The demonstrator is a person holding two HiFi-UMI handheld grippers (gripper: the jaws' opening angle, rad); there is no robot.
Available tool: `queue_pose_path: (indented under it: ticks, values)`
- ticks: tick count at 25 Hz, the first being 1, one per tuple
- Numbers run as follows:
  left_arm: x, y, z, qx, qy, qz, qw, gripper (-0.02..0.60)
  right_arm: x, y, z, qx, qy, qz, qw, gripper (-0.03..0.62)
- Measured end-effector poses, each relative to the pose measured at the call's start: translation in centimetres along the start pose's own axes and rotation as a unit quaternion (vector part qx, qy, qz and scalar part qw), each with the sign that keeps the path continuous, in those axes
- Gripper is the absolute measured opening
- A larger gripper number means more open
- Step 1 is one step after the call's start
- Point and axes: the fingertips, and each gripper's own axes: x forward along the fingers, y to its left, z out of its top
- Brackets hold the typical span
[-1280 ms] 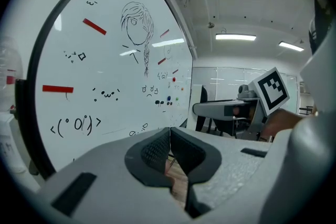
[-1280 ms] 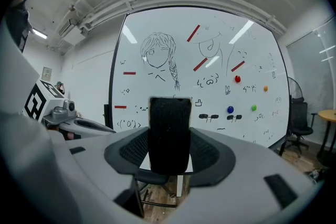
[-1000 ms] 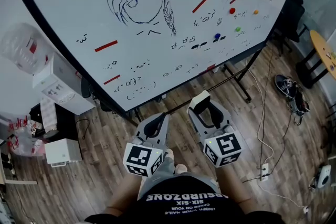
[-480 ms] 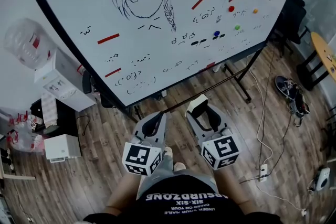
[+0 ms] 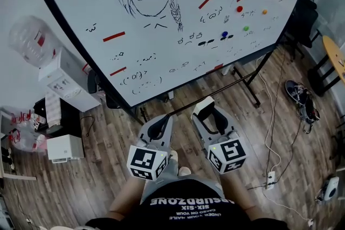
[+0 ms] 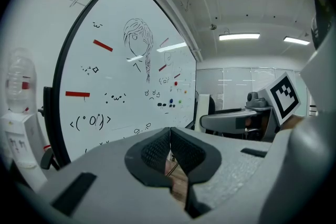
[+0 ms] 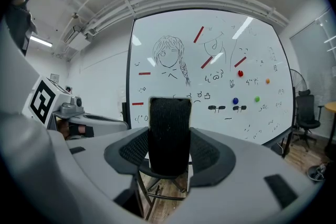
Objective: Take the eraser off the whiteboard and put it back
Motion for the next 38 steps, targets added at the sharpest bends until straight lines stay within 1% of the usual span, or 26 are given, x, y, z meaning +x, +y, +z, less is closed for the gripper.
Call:
queue_pose_path:
  ticks: [7,20,28,32,38]
  values:
    - [0.4,0.5,0.2,0.002,-0.001,0.006,1.0000,0.005,0.7,-0.1,0.2,-0.007,-0.002,0.007,1.000,0.225]
    - [1.7,1.8,-0.2,-0.003,0.004,0.003,1.0000,0.005,2.3,-0.3,0.6,-0.017,0.004,0.008,1.000,0.227]
    - [2.3,3.7,0.3,-0.004,0.003,0.008,1.0000,0.005,4.4,-0.2,0.9,-0.024,0.009,0.013,1.000,0.227]
    - [2.4,5.3,0.5,-0.004,0.003,0.017,0.9998,0.005,6.0,0.1,1.0,-0.027,0.012,0.020,0.999,0.227]
    - [2.1,8.5,0.9,-0.010,-0.003,0.046,0.9989,0.005,8.8,0.4,1.5,-0.035,0.014,0.032,0.999,0.227]
